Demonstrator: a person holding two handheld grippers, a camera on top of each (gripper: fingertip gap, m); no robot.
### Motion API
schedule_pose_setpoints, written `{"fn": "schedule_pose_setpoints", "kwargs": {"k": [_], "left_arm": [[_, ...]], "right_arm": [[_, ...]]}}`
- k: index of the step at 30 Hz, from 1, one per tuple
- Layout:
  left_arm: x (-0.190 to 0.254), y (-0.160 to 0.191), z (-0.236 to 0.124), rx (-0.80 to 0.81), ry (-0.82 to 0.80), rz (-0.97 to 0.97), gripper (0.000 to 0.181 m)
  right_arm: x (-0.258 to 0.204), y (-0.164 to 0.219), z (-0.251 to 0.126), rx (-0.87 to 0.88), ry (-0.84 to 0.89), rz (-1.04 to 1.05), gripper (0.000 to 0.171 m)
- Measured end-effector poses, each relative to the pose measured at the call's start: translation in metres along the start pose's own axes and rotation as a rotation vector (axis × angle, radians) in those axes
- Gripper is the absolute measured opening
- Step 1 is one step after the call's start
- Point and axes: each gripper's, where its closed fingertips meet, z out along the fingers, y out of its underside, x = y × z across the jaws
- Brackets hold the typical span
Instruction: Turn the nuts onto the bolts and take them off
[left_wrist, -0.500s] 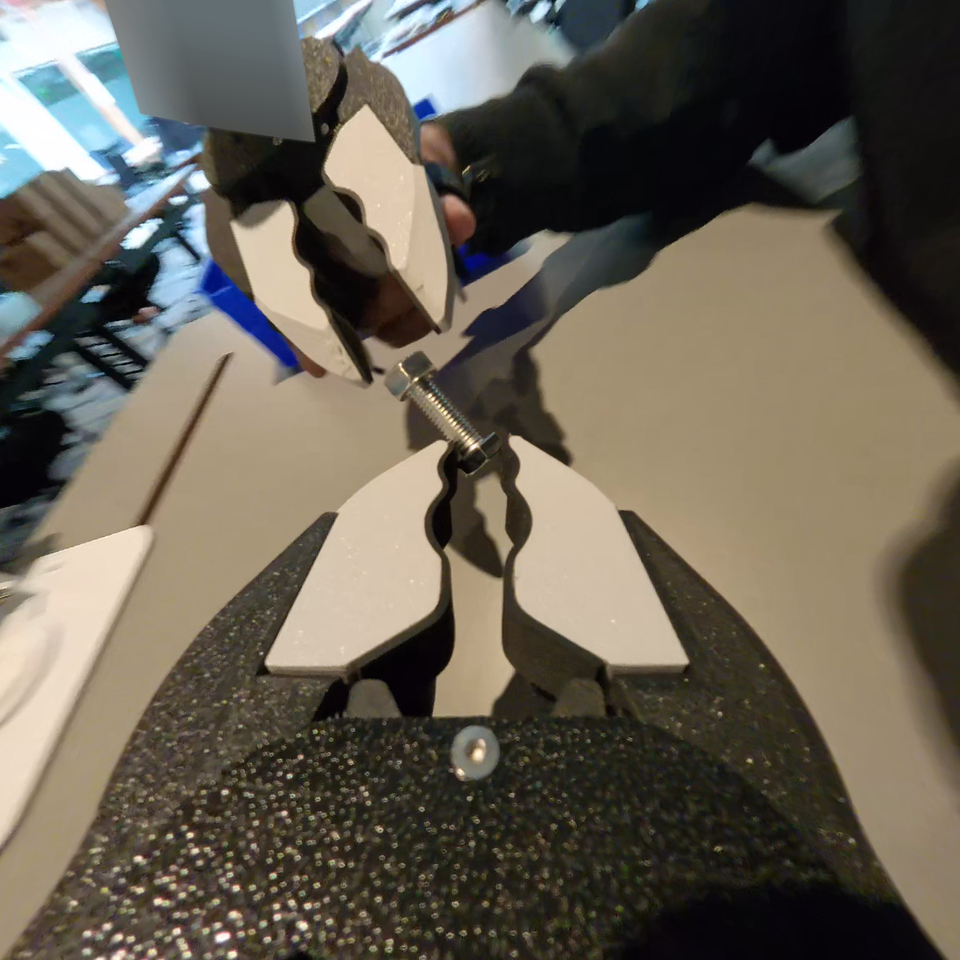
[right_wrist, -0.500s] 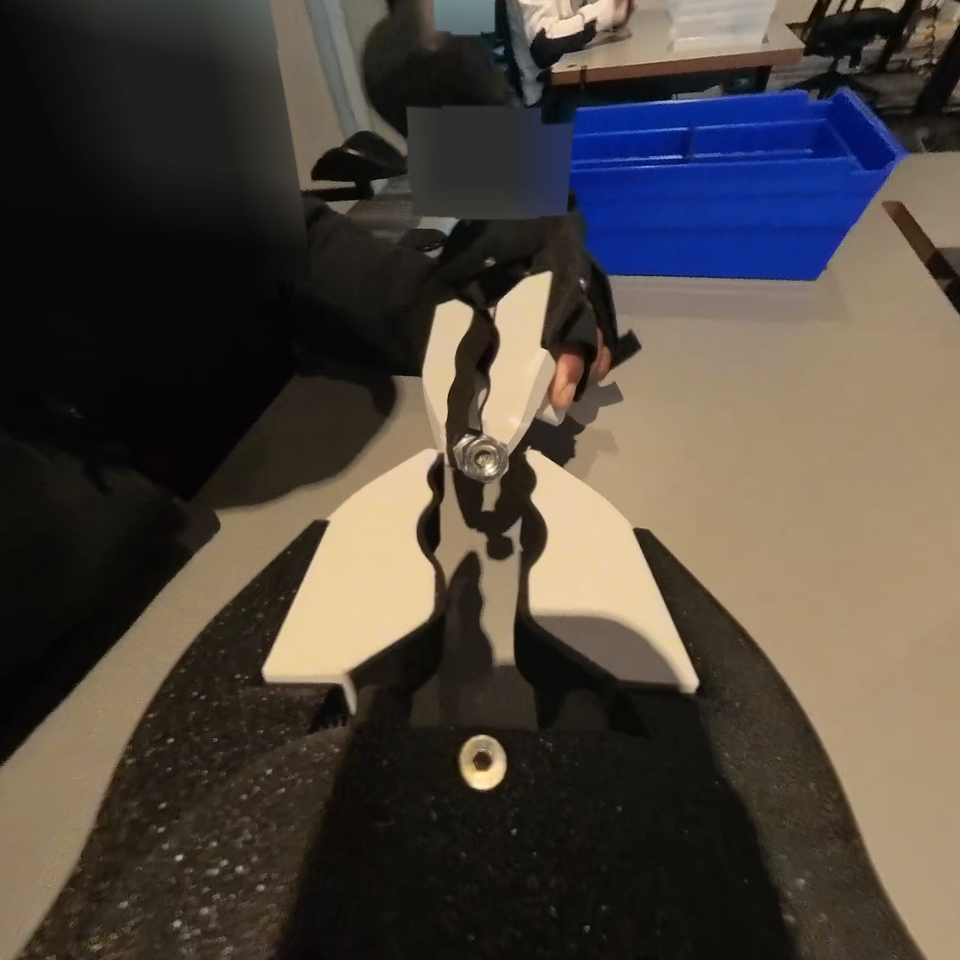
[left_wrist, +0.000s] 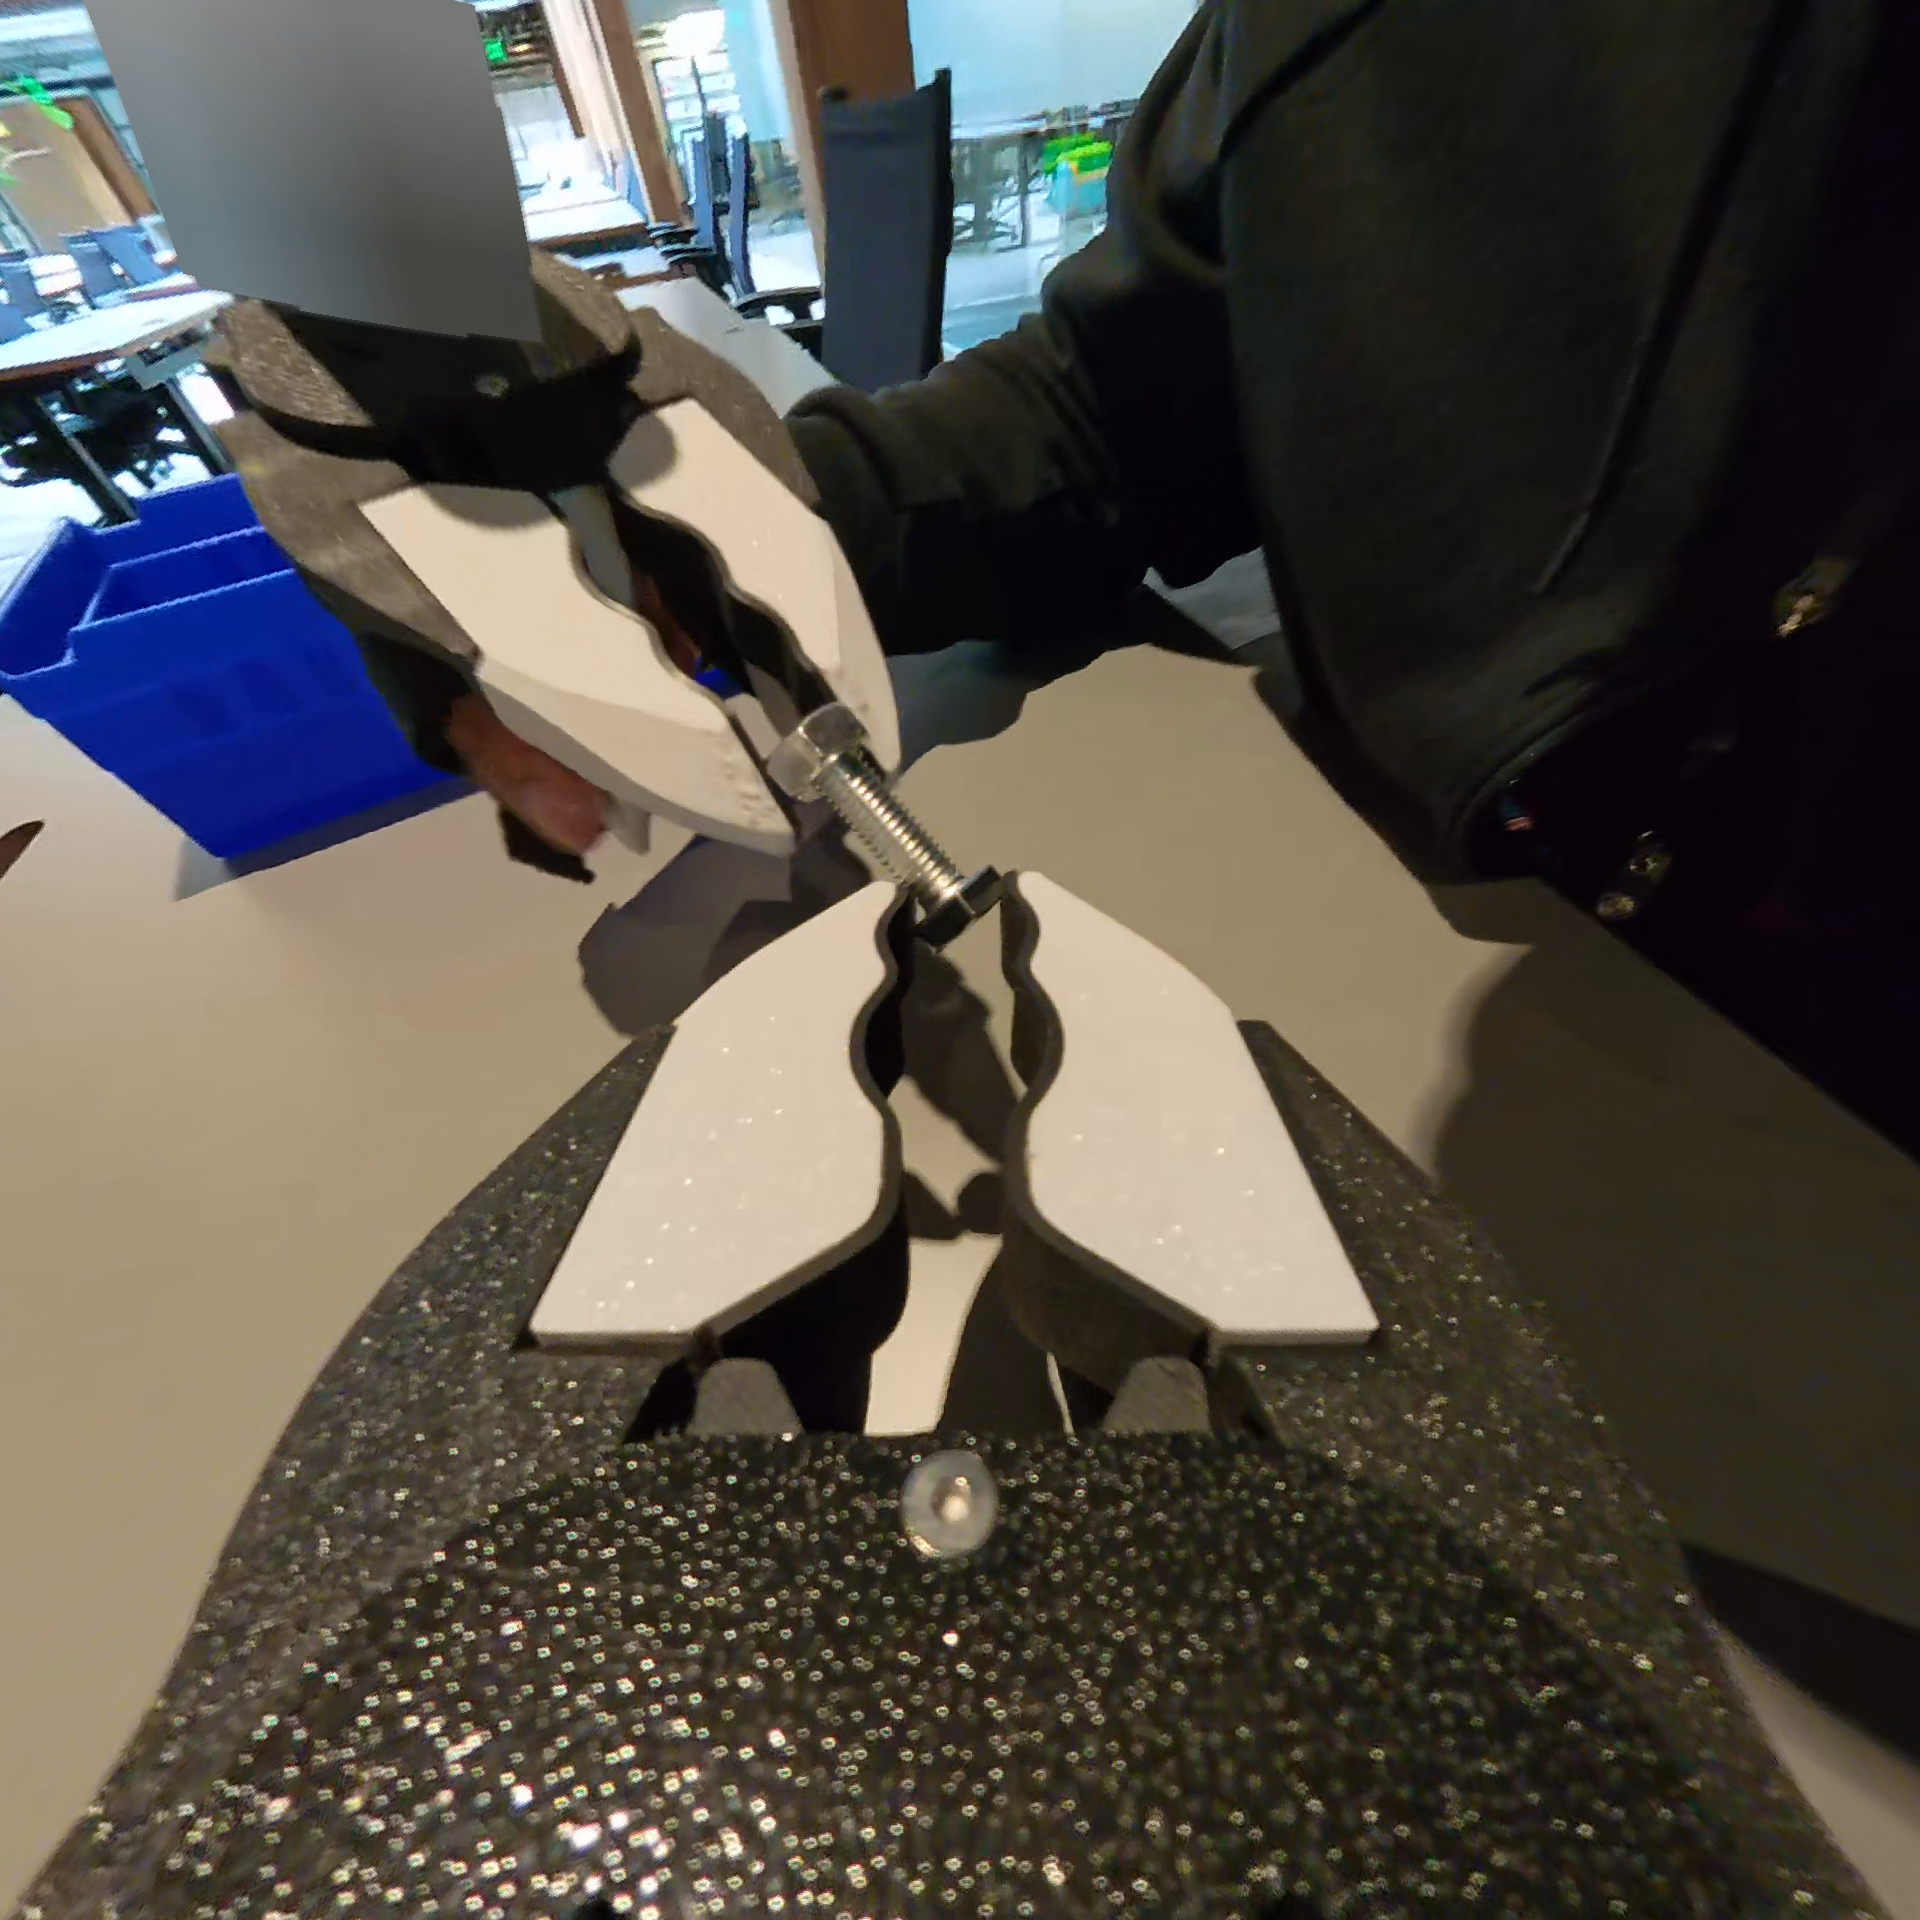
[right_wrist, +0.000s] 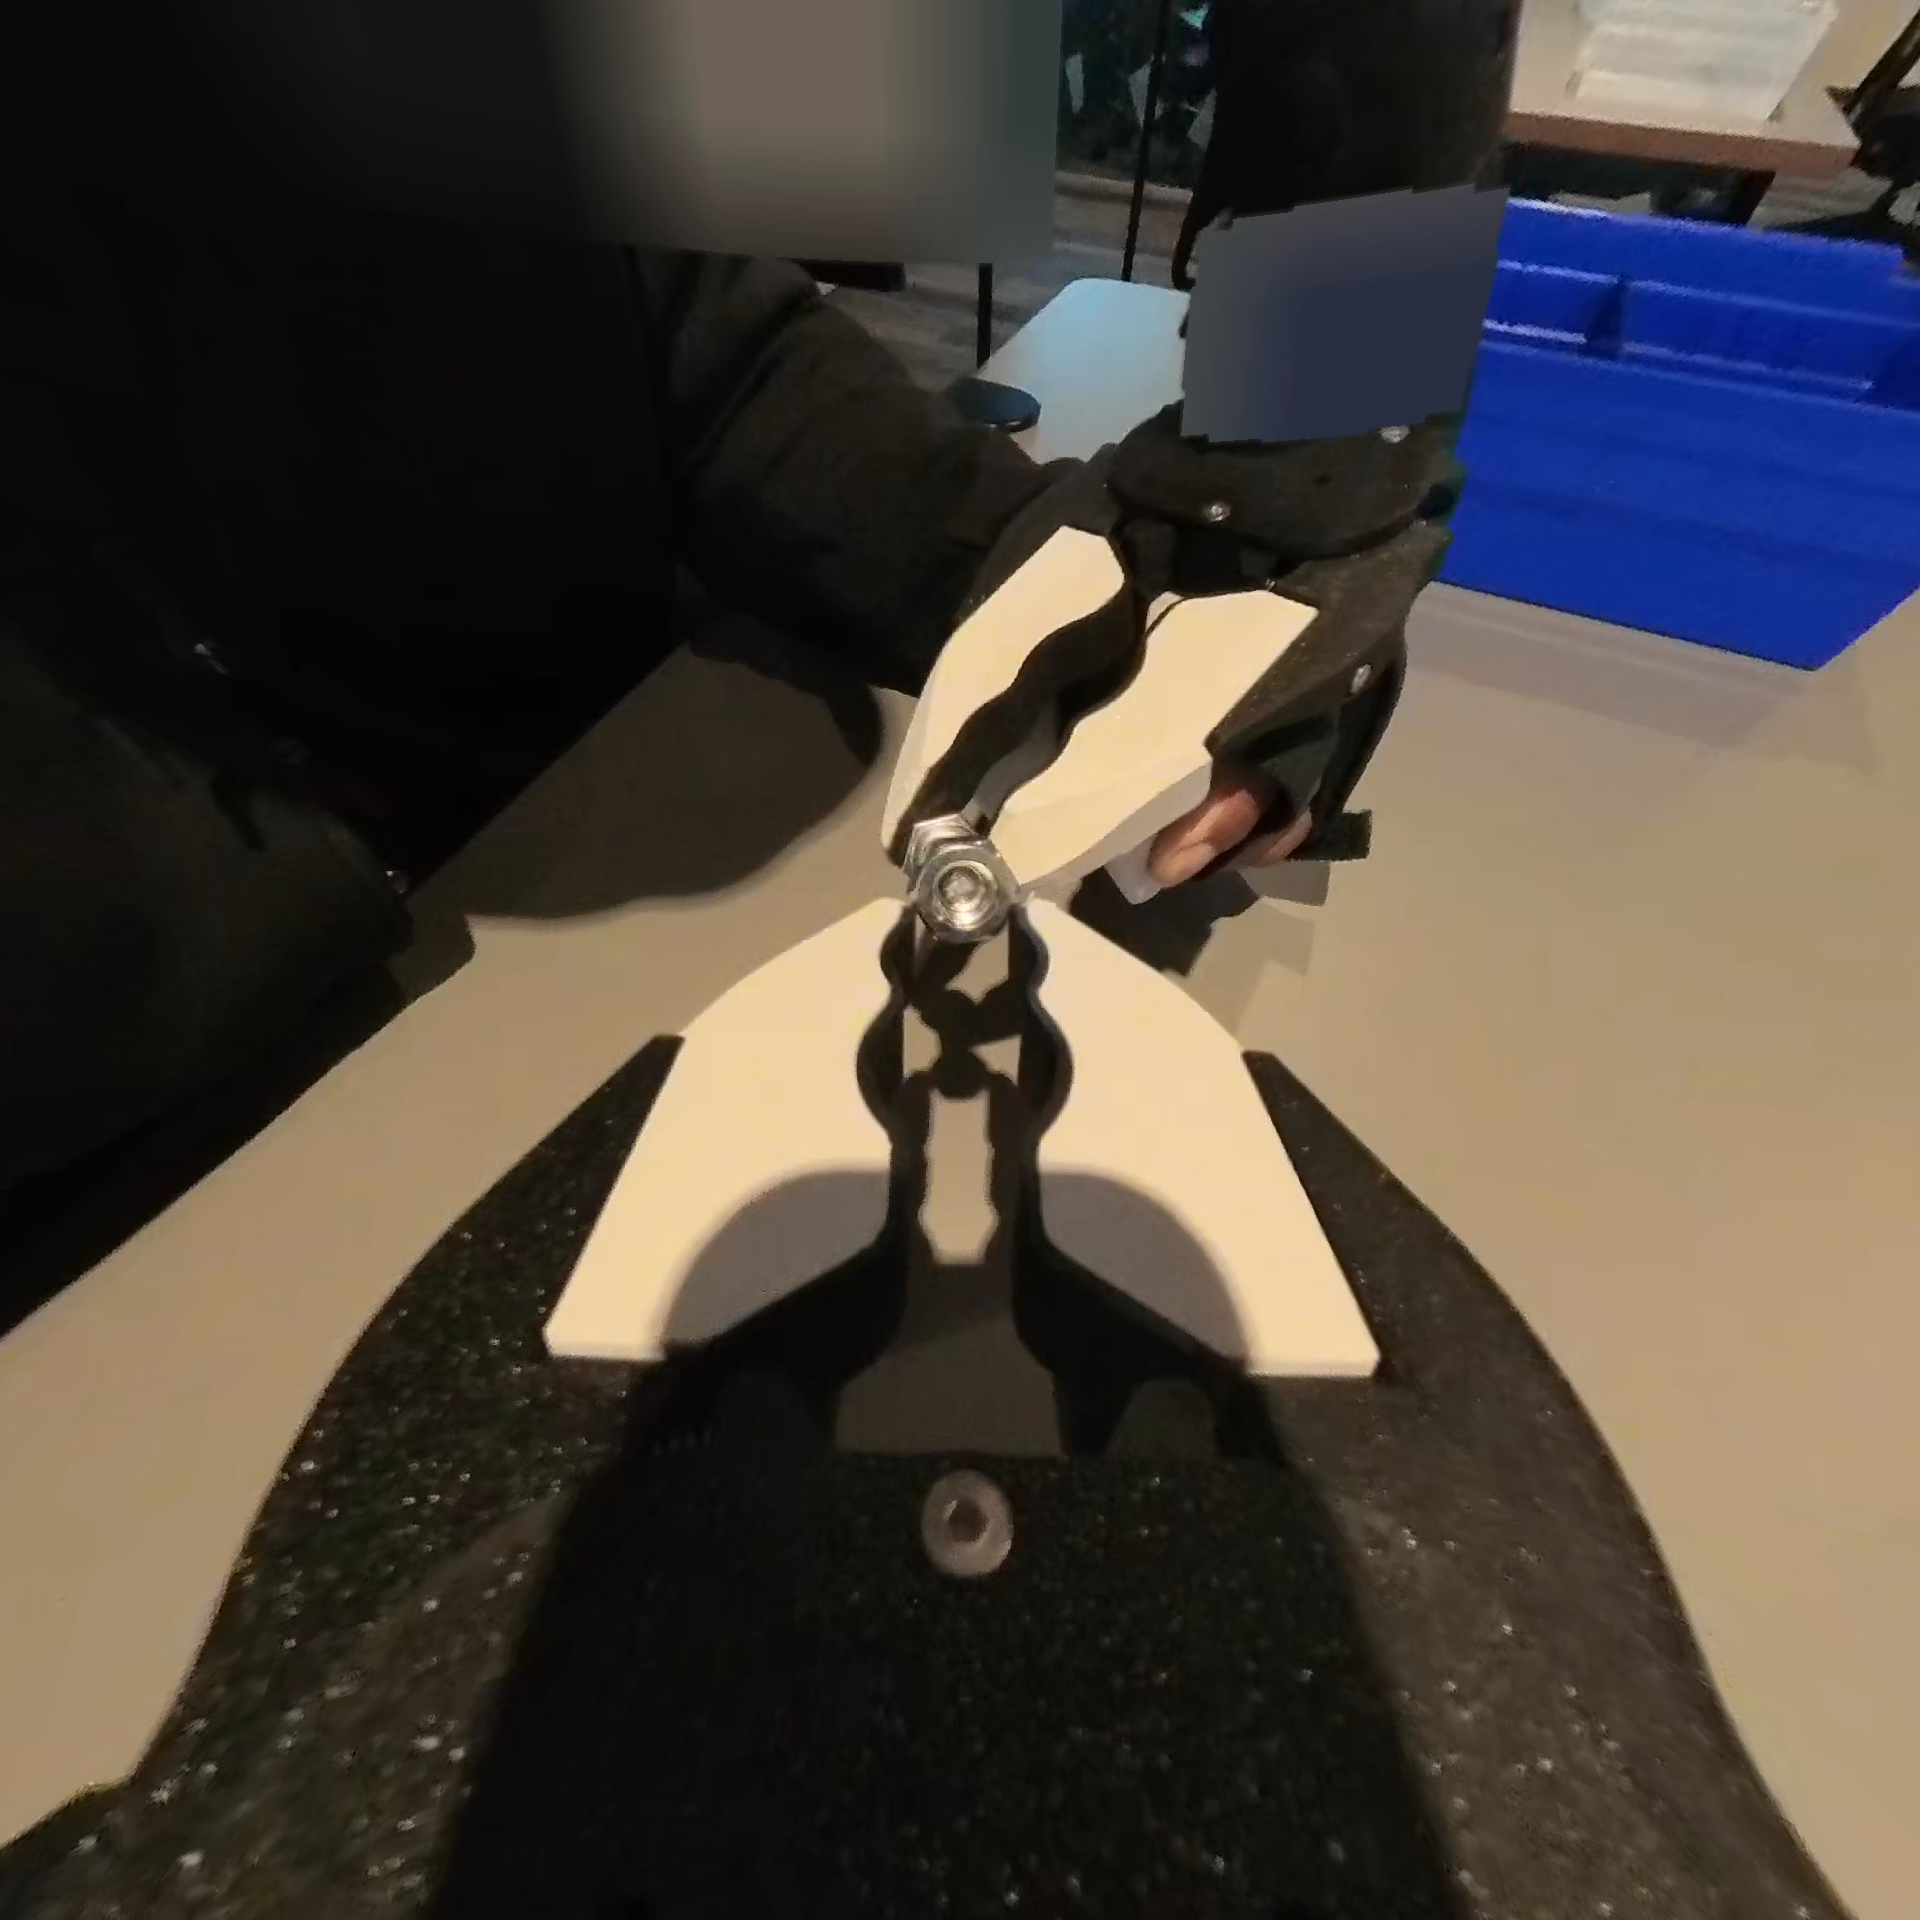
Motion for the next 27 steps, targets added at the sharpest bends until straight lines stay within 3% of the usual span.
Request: {"fn": "schedule_pose_setpoints", "kwargs": {"k": [7, 15, 20, 27], "left_arm": [[-0.017, 0.010, -0.008, -0.106, -0.145, 0.085, 0.015], [-0.053, 0.023, -0.024, -0.285, -0.456, 0.215, 0.015], [-0.050, 0.025, -0.022, -0.220, -0.389, 0.100, 0.015], [-0.023, 0.029, -0.007, -0.191, -0.160, 0.050, 0.015]], "right_arm": [[0.015, 0.004, -0.002, 0.017, 0.034, 0.120, 0.016], [0.052, 0.009, -0.008, 0.122, 0.162, 0.379, 0.016], [0.052, 0.011, -0.011, 0.104, 0.174, 0.326, 0.027], [0.030, 0.008, -0.009, 0.060, 0.085, 0.200, 0.026]]}}
